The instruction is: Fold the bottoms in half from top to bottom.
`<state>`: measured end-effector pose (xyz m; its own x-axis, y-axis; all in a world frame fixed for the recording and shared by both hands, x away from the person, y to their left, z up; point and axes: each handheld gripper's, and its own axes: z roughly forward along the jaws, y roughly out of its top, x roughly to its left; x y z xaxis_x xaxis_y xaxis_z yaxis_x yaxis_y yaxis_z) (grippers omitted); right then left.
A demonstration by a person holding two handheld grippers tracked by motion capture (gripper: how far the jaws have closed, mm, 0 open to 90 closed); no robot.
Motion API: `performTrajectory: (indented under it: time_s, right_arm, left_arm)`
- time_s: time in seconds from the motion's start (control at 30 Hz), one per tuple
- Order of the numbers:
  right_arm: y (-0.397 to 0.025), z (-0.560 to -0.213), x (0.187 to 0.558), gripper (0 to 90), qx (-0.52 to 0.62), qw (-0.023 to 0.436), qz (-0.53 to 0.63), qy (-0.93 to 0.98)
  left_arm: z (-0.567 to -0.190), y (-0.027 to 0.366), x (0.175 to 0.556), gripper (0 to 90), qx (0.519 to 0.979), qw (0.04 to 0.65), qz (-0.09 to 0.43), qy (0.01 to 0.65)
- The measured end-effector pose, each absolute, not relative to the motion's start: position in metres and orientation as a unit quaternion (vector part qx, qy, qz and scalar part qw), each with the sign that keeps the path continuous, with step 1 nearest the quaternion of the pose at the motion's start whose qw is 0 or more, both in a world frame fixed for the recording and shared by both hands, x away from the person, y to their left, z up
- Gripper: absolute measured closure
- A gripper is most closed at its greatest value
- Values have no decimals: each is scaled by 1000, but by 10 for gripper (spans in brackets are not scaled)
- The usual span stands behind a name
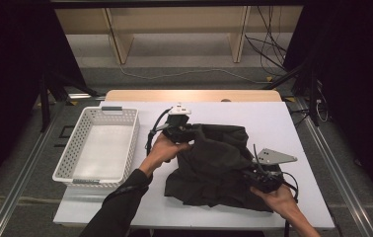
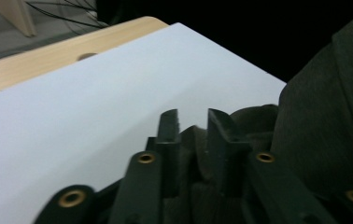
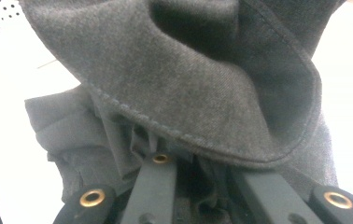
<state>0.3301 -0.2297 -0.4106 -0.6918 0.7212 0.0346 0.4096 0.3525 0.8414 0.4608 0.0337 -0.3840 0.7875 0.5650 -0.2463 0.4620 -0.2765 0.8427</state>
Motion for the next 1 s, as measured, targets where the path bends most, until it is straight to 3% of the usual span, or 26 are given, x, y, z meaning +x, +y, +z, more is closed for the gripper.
performTrajectory:
  time_s: [0.13, 0.23, 0.73, 1.0]
  right_arm:
    - [-231, -411, 329, 832, 351, 173, 447, 805]
    - [-233, -410, 326, 805, 355, 166, 445, 805]
    - [-264, -408, 301, 675, 380, 137, 432, 806]
    - [-286, -398, 302, 725, 428, 172, 418, 783]
  left_arm:
    - [-386, 25, 463, 889, 807, 513, -2, 293]
    - [-388, 24, 451, 891, 820, 510, -14, 260]
    - [-409, 49, 400, 892, 816, 520, 4, 252]
    - [-414, 51, 388, 891, 828, 505, 5, 242]
